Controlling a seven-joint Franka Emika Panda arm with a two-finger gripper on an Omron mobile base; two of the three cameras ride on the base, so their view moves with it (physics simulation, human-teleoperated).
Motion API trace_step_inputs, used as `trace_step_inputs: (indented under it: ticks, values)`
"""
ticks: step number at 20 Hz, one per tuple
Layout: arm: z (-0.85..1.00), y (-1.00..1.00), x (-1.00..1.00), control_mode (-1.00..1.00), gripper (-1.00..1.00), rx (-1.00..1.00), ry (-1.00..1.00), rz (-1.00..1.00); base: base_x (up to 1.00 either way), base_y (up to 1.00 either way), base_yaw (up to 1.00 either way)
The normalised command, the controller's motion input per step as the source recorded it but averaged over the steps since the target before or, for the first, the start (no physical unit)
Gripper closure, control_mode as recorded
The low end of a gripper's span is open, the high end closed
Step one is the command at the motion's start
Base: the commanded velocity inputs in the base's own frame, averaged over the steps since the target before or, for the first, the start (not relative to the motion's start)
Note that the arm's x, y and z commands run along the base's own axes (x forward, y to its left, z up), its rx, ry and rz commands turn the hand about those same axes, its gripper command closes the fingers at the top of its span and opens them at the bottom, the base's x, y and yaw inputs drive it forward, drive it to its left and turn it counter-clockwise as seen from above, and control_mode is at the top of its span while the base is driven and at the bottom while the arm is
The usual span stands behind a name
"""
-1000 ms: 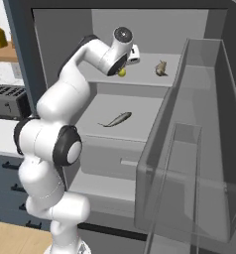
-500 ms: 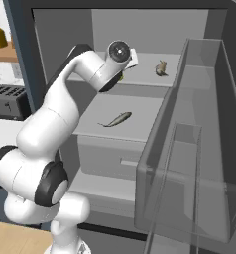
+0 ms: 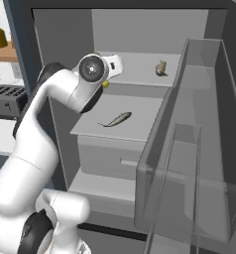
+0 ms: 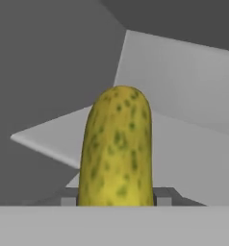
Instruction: Place one cucumber and one fish in each tupperware on the nearby counter, to pack two identical lunches.
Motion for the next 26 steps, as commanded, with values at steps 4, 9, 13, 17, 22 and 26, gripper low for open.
trace_step_inputs:
  ticks: [4, 9, 13, 17, 22, 26]
  values:
    - [0.21, 0.0, -0.94, -1.0, 1.0, 0.02, 0.14, -0.04, 0.0, 0.0, 0.0]
    - [-0.12, 0.0, -0.89, -1.0, 1.0, 0.0, 0.08, 0.0, 0.0, 0.0, 0.0]
    - [-0.4, 0.05, -0.46, -1.0, 1.0, 0.0, 0.17, 0.0, 0.0, 0.0, 0.0]
    - [-0.22, 0.23, -0.17, 1.0, 1.0, -0.01, 0.19, 0.04, -0.13, 0.11, 0.03]
    - [0.0, 0.0, 0.0, 1.0, 1.0, 0.0, 0.0, 0.0, -0.74, 0.72, 0.07]
    - [0.0, 0.0, 0.0, 1.0, 1.0, 0.0, 0.0, 0.0, -0.72, 0.96, 0.08]
